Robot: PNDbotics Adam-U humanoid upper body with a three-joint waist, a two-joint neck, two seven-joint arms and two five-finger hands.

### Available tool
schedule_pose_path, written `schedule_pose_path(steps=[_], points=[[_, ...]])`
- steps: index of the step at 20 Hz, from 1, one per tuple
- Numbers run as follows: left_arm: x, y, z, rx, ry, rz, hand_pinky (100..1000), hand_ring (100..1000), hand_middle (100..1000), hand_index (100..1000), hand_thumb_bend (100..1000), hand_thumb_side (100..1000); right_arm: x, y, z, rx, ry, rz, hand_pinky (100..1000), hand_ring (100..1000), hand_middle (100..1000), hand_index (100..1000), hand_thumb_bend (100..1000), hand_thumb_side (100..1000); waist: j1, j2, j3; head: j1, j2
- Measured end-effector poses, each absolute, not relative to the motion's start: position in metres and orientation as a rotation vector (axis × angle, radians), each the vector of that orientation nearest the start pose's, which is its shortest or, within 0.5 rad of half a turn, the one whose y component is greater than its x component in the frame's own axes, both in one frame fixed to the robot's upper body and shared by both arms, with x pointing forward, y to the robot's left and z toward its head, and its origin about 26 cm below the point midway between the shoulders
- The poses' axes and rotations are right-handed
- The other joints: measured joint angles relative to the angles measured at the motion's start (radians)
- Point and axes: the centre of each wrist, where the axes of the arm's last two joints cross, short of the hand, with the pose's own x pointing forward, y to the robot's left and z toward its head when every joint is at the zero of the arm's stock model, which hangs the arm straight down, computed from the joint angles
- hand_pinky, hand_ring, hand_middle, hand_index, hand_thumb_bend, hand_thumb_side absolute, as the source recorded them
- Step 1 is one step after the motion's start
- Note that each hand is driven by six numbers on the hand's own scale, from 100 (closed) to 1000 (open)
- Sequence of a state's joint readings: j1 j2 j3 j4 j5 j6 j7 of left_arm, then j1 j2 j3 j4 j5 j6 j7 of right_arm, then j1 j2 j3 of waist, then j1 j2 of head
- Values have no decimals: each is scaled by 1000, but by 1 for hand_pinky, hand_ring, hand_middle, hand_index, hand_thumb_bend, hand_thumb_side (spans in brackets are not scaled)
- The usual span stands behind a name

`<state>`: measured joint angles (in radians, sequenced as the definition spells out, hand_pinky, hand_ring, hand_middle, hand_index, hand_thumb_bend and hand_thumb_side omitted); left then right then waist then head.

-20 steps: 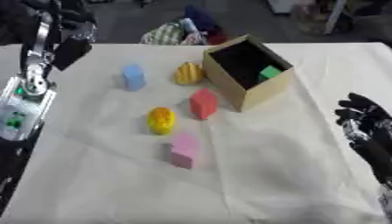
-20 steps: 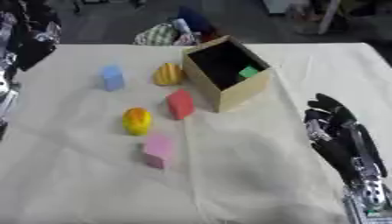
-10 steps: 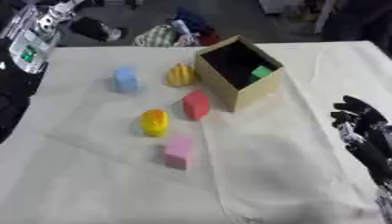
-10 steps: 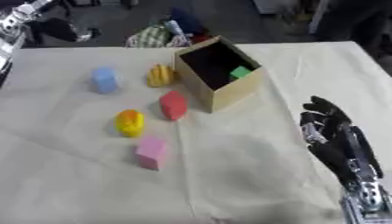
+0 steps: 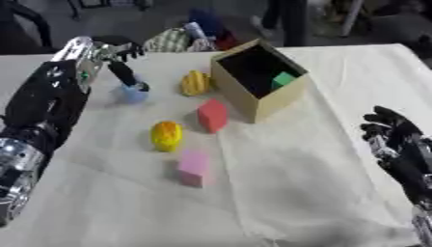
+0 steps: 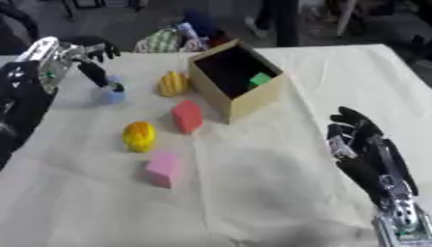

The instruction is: Pick up objects on the table and place them in the box.

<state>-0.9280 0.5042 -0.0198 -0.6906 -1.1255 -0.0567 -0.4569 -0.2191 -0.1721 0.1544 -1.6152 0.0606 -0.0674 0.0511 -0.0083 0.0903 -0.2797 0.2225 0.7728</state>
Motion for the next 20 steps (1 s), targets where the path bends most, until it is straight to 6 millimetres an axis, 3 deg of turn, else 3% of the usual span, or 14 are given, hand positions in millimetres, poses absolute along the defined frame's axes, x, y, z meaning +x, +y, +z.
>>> schedule_pose_path(steps=[8,14,17,19,20], points=[[476,363,140,1007,-858,-1279,765,717,742,869,553,317,324,-218,61,19,-1861,419,777,795,779,891,100,437,0,0,-1,0,0],[474,369,129,1012,-824,-1227,724,663,685,829,476,276,324,-218,61,19,-1861,419,776,795,779,891,100,437,0,0,-3,2,0],[473,371,125,1010,-813,-1217,655,578,588,750,433,230,324,-218,61,19,-1861,419,776,795,779,891,100,437,0,0,-3,3,0],[472,371,124,1011,-814,-1211,641,563,570,732,425,221,324,-218,61,19,-1861,419,776,794,779,891,100,437,0,0,-3,3,0],[472,371,124,1012,-816,-1207,586,510,506,671,396,201,324,-218,61,19,-1861,419,776,794,779,891,100,437,0,0,-4,3,0]])
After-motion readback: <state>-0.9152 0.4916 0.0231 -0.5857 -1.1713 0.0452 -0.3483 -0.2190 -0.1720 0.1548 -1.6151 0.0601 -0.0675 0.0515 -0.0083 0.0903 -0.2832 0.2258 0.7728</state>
